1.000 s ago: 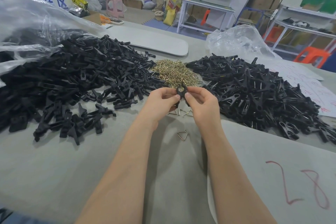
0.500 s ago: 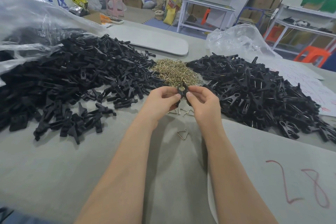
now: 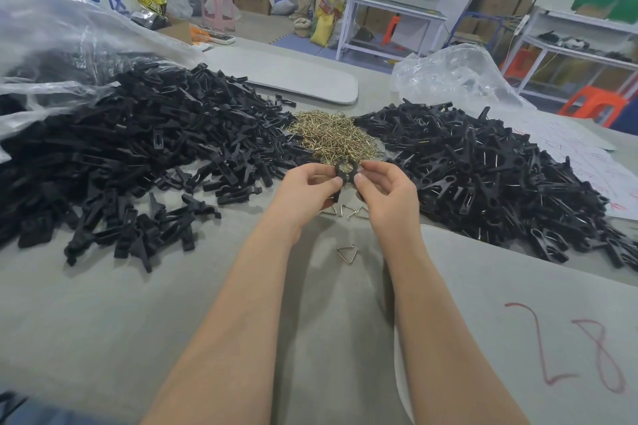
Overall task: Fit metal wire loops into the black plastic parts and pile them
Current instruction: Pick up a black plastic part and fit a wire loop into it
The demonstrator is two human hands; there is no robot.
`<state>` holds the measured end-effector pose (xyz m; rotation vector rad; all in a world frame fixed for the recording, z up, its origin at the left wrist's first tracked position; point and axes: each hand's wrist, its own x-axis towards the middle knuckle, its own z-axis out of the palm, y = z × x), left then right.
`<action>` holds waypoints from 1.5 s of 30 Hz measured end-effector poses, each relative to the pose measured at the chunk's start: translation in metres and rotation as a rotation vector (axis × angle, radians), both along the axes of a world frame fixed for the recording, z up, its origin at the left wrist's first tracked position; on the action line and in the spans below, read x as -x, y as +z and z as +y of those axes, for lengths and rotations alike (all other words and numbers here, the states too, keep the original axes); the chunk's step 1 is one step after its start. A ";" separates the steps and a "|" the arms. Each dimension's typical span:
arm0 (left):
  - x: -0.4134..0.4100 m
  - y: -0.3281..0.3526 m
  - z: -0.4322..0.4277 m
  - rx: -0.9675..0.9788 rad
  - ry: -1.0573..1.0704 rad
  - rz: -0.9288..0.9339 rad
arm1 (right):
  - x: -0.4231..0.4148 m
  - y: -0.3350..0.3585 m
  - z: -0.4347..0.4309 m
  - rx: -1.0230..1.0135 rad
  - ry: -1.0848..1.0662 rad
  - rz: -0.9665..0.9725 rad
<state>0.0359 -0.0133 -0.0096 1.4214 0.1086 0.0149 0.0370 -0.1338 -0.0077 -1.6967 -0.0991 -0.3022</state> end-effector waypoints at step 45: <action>0.001 -0.001 0.002 0.023 -0.004 -0.021 | -0.001 -0.001 0.002 -0.081 0.055 0.049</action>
